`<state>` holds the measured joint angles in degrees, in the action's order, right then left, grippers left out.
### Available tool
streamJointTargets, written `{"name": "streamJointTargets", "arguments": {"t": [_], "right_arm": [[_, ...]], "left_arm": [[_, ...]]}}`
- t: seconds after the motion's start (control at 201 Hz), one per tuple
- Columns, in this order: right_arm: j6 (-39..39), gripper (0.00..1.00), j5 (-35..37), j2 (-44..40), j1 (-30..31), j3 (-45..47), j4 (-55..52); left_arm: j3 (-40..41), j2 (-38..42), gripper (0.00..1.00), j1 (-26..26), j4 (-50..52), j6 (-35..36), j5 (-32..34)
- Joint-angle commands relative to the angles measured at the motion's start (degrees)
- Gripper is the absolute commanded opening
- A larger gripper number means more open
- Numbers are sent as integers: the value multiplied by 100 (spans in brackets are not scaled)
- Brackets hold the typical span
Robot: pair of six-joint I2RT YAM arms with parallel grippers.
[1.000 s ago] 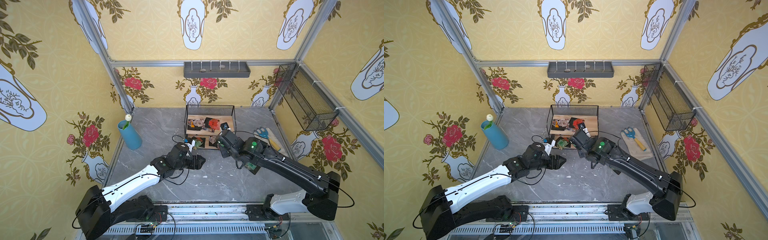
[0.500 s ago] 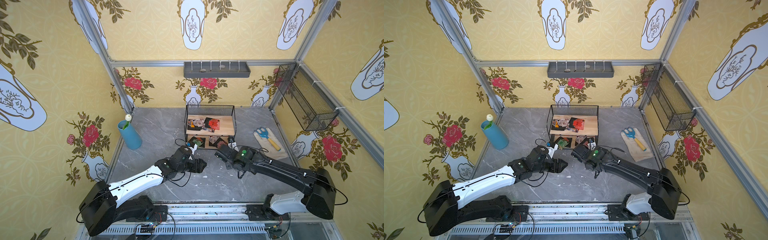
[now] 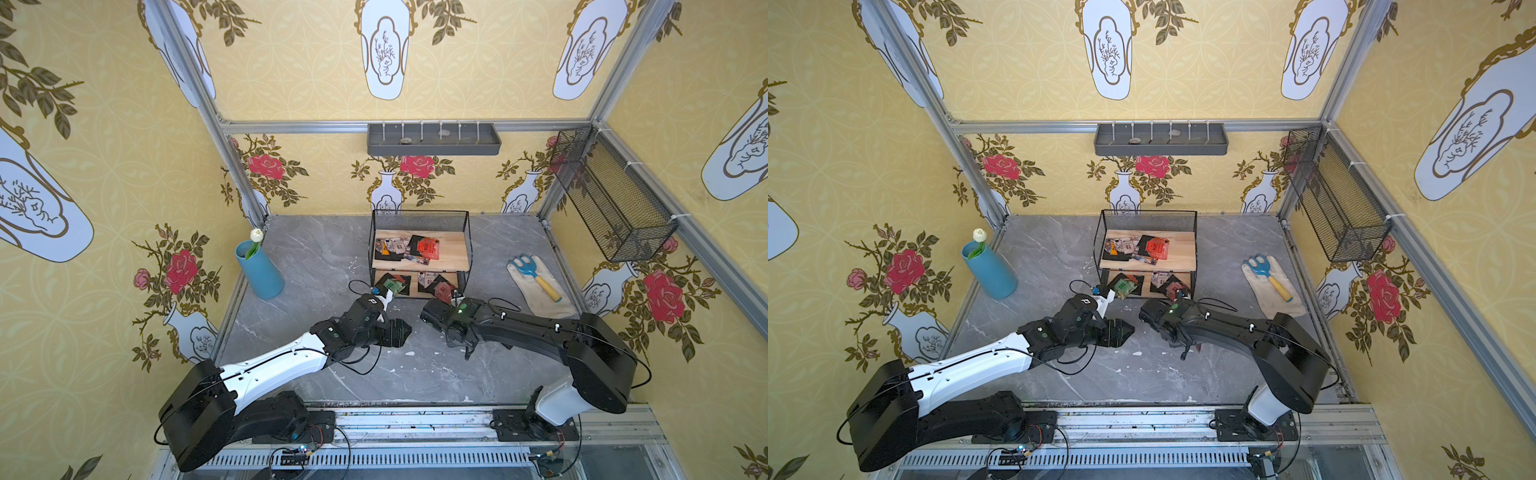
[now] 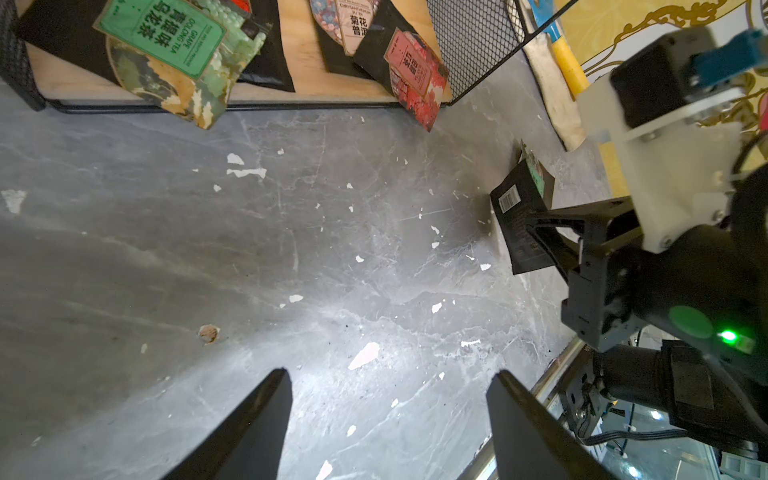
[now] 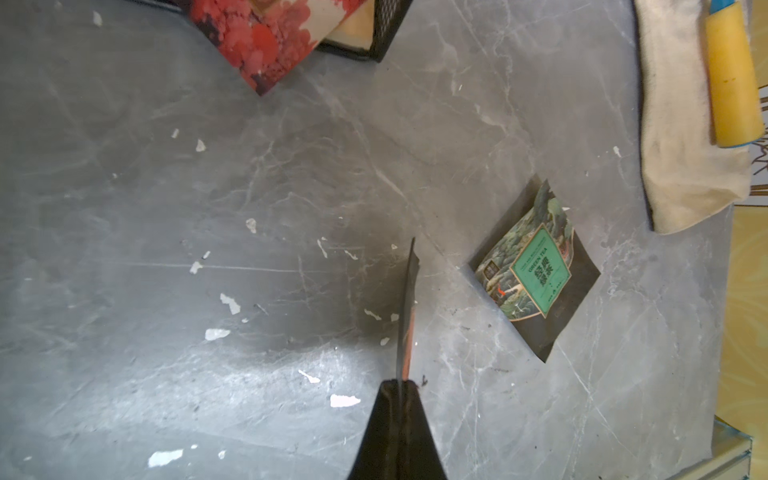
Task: Remove the tea bags from the shelf
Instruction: Place the tea bag at the center of the board.
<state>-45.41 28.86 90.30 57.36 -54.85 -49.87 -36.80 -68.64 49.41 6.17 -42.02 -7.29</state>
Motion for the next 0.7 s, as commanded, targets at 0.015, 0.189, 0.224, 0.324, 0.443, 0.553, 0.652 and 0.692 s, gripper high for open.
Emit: {"name": "streamJointTargets", "arguments": {"t": [0.015, 0.189, 0.224, 0.324, 0.443, 0.553, 0.652, 0.692], "right_arm": [[-44, 5, -17, 110, 15, 30, 142], [50, 5, -266, 157, 26, 173, 523], [68, 5, -331, 188, 34, 194, 600], [89, 7, -364, 340, 82, 221, 705], [109, 9, -399, 443, 100, 244, 804], [124, 11, -374, 478, 100, 238, 845], [143, 18, -382, 503, 100, 220, 871], [163, 20, -369, 522, 100, 211, 873]], "left_arm": [[58, -30, 83, -2, -125, 1, 82], [102, -35, 83, -3, -143, -12, 130], [116, -34, 83, -8, -143, -17, 148], [163, -17, 83, -7, -150, -42, 175], [200, 27, 83, -9, -143, -69, 213], [199, 42, 84, -9, -134, -62, 232], [208, 35, 84, -8, -142, -69, 246], [218, 29, 84, -5, -146, -69, 246]]}}
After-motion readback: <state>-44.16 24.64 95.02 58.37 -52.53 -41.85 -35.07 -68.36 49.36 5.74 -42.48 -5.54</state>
